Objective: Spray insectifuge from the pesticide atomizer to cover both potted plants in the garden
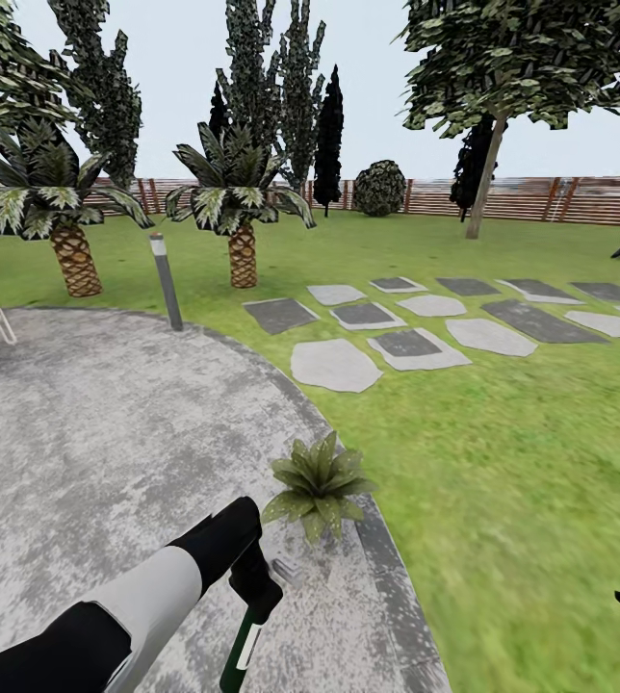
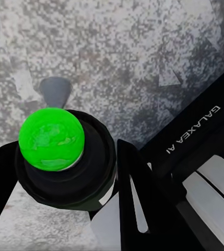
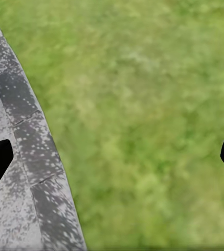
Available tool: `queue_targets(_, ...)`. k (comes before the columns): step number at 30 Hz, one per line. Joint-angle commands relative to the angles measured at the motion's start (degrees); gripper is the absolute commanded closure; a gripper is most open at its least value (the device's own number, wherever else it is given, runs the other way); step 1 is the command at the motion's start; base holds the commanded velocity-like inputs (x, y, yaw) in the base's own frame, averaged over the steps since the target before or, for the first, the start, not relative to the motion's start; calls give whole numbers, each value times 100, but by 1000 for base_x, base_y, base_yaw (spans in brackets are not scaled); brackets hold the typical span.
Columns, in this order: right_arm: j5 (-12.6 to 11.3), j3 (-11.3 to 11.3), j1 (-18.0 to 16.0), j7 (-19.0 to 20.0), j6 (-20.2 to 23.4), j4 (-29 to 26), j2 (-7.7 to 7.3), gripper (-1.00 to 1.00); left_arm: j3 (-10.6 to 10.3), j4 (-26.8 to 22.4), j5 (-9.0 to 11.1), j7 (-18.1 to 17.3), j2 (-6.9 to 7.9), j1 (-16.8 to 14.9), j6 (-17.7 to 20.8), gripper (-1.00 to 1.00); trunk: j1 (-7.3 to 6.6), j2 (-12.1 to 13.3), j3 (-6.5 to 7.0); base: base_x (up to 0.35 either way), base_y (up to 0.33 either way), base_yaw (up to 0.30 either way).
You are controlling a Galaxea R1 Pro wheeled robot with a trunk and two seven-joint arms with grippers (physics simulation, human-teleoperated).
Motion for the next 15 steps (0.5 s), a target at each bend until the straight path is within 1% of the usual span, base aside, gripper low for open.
queue_targets(1, 51, -7, -6, 58, 23, -6, 0, -100, -5, -9, -59, -58, 0, -2, 16, 100, -1, -3, -6, -7, 0, 0)
queue_targets(3, 51, -7, -6, 58, 22, -6, 0, -100, -1, -9, -59, -58, 0, -2, 16, 100, -1, -3, -6, -3, 0, 0)
queue_targets(15, 51, -7, -5, 58, 22, -6, 0, -100, 28, -62, -59, -59, 17, -2, 16, 100, -265, 479, 210, 0, 0, 0)
